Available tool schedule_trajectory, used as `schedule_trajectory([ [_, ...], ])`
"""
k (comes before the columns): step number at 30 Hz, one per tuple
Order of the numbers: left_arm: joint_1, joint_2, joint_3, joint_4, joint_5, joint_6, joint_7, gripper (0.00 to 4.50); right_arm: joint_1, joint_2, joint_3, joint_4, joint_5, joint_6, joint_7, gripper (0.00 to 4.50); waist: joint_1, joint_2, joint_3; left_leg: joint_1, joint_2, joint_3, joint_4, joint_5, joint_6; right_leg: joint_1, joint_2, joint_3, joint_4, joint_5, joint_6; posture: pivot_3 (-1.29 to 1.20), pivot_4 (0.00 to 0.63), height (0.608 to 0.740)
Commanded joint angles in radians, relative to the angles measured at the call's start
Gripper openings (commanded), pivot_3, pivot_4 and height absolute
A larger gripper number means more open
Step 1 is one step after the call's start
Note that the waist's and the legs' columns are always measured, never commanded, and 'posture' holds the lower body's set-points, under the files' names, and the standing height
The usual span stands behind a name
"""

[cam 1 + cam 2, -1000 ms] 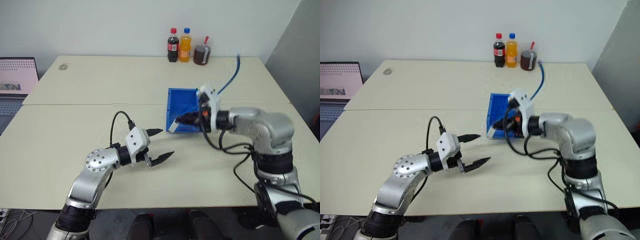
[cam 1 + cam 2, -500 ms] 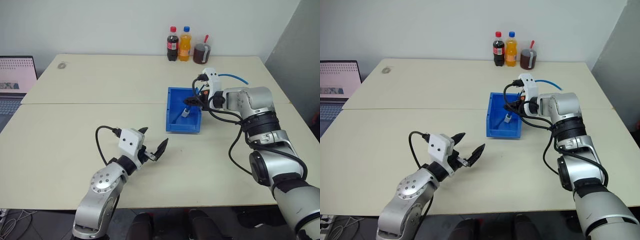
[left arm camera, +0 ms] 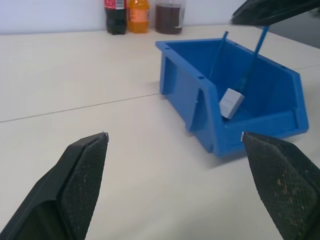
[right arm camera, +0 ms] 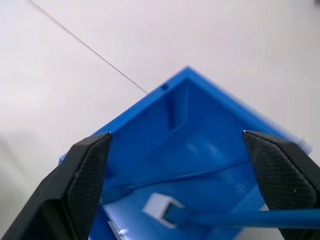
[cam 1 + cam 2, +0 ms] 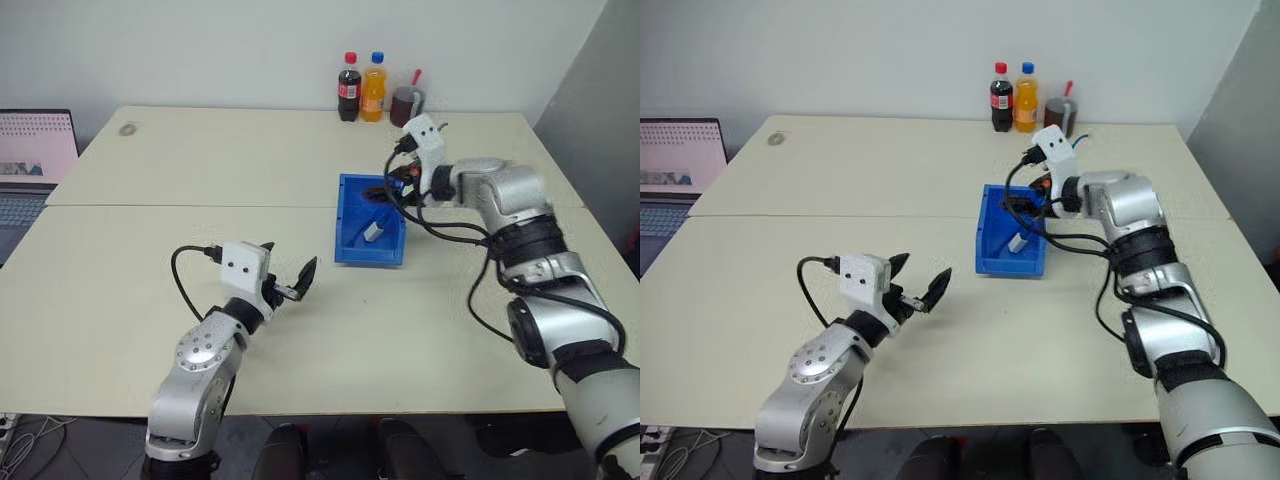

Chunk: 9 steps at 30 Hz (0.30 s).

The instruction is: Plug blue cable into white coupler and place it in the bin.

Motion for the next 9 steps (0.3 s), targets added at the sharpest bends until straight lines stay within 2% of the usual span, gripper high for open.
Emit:
schedule_trajectory([
  [1, -0.016, 0.014, 0.044, 0.002, -0.006, 0.007, 0.020, 4.50, 0.123, -0.086, -0.013, -0.137, -0.037, -0.045, 0.004, 4.45, 0.001, 0.000, 0.000, 0.000, 0.000, 0.000, 0.000, 0.000, 0.000, 0.000, 0.000, 0.000, 0.000, 0.000, 0.000, 0.00, 0.150, 0.740],
  [5, -0.009, 0.030, 0.083, 0.007, -0.020, 0.018, 0.024, 4.50, 0.296, -0.133, -0.122, -0.321, 0.014, 0.065, -0.052, 4.45, 0.000, -0.001, 0.000, 0.000, 0.000, 0.001, 0.000, 0.000, 0.000, 0.000, -0.002, 0.002, 0.001, 0.000, 0.000, 0.00, 0.150, 0.740],
  [9, -0.020, 0.039, 0.114, 0.016, -0.030, 0.021, 0.033, 4.50, 0.488, -0.111, -0.236, -0.541, 0.045, 0.139, -0.160, 4.45, -0.001, -0.001, 0.001, 0.000, 0.000, 0.000, 0.000, 0.000, 0.000, 0.000, -0.001, 0.001, 0.001, 0.000, 0.000, 0.00, 0.150, 0.740],
])
